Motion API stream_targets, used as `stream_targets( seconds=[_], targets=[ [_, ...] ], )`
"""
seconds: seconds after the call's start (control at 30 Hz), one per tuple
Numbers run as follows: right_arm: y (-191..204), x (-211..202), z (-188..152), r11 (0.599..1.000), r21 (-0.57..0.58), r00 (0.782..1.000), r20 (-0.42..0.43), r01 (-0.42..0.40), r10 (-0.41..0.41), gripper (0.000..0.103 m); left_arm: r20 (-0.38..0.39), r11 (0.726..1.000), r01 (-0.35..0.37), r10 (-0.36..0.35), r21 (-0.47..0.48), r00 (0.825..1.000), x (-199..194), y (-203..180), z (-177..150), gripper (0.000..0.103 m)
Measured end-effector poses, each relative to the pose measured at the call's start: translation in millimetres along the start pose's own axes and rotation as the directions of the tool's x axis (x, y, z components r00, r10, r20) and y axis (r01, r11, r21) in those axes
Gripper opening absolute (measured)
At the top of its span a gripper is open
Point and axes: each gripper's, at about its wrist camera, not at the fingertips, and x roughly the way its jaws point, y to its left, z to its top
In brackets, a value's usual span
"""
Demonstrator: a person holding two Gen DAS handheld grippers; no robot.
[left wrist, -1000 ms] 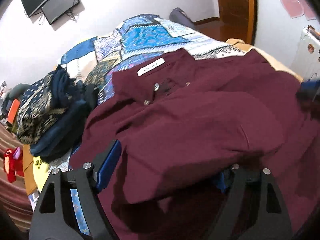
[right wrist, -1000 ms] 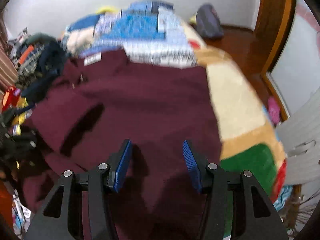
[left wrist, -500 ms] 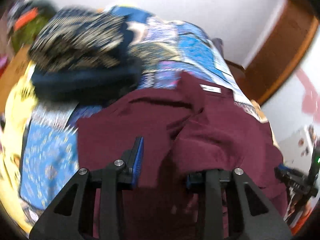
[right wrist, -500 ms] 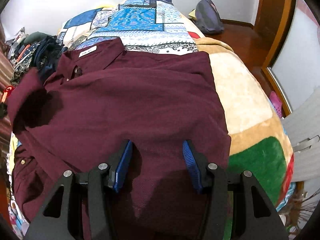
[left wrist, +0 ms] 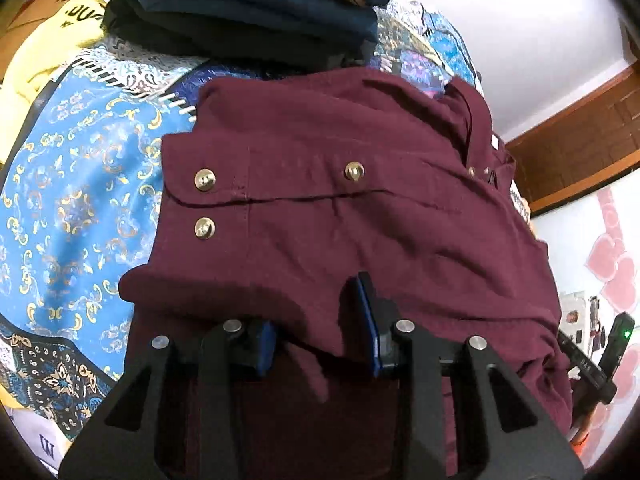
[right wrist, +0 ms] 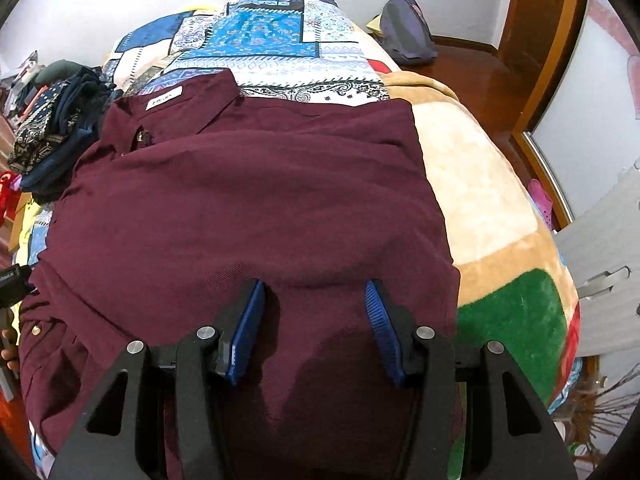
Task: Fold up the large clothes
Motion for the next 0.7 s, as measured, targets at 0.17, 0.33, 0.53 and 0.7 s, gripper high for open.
stream_targets(
  seconds=[0.17,0.33,0.53,0.7],
  targets=[
    [4,-12,6,0.999,-0.034,1.0,0.025,0.002,-0.001,0.049,0.139,0.993,-0.097,0.087,0.068,0.986,-22,-3,13,0.012],
    [9,-27,25,0.996,-0.079,0.995,0.087,0.051,-0.044,0.049,0.269,0.967,-0.194,0.145,0.164,0.952,-58,-24,8,0.009],
    [10,-20,34,0.998,-0.064,0.997,0.079,0.004,0.001,0.049,0.184,0.957,-0.233,0.201,0.171,0.962,-42,-10,3,0.017],
    [21,16,30,0.993,-0.079,0.994,-0.065,-0.089,0.084,0.049,0.083,0.941,-0.248,0.235,0.231,0.968,-23,-3,-16,0.024]
  ],
)
